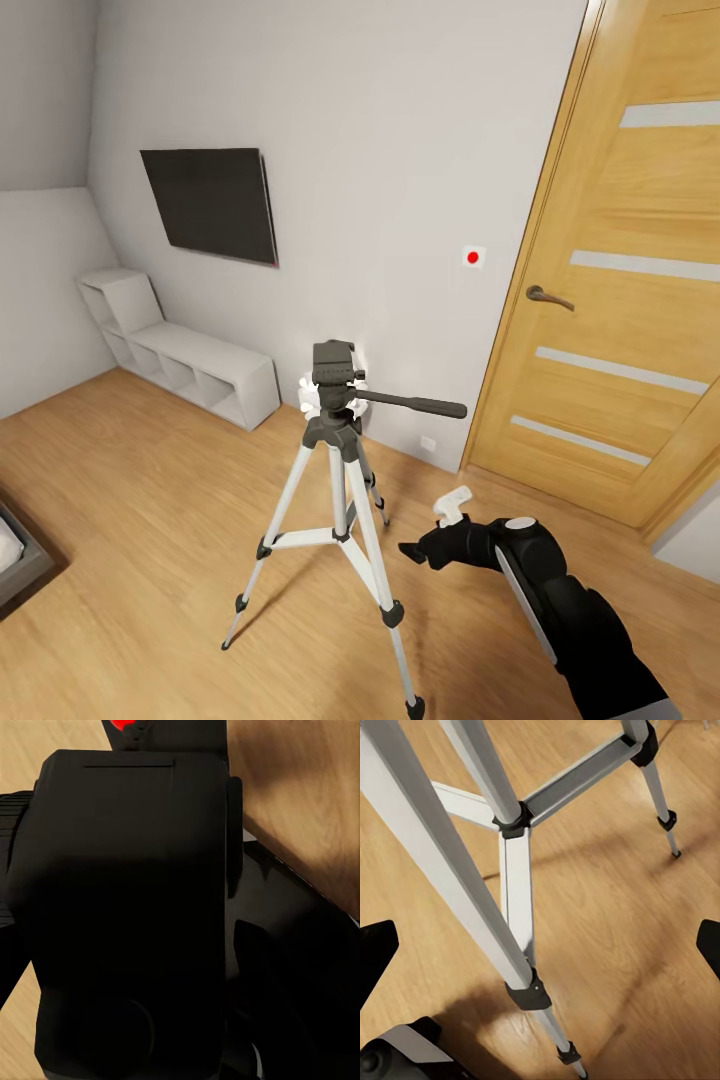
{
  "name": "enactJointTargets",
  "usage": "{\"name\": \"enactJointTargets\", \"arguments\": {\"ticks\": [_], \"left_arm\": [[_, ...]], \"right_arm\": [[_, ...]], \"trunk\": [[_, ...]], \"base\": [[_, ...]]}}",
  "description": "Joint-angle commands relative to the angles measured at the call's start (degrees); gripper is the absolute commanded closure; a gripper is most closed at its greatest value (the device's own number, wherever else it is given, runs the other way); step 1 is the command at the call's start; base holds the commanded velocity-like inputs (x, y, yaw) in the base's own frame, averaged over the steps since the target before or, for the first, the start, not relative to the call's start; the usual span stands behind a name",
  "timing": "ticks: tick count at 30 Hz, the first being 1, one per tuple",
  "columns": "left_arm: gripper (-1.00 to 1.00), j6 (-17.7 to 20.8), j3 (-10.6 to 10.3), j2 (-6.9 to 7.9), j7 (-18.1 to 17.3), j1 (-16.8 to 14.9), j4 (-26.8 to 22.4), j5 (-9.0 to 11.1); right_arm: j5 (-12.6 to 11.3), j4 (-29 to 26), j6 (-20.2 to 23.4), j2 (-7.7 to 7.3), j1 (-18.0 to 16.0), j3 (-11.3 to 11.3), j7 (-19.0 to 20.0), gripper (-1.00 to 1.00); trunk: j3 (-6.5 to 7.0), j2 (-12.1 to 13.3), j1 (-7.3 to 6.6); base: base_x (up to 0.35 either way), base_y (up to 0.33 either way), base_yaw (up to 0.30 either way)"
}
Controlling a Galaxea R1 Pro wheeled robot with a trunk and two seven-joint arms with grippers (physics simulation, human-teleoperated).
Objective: Attach the digital camera to the camera tripod in the bedroom.
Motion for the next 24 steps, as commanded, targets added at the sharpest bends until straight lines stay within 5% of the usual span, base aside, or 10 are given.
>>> {"name": "enactJointTargets", "arguments": {"ticks": [1, 24], "left_arm": [[1.0, 0.02, -0.48, -0.01, 0.21, -0.04, 0.0, 0.3], [1.0, 0.02, -0.48, -0.01, 0.21, -0.04, 0.0, 0.25]], "right_arm": [[0.6, -0.08, 0.14, -0.02, -0.06, 0.07, 0.45, -1.0], [0.59, -0.13, 0.24, -0.05, -0.06, -0.18, 0.44, -1.0]], "trunk": [[-0.11, -0.11, 0.03], [-0.11, -0.11, 0.03]], "base": [[0.0, 0.0, 0.0], [0.0, 0.0, 0.0]]}}
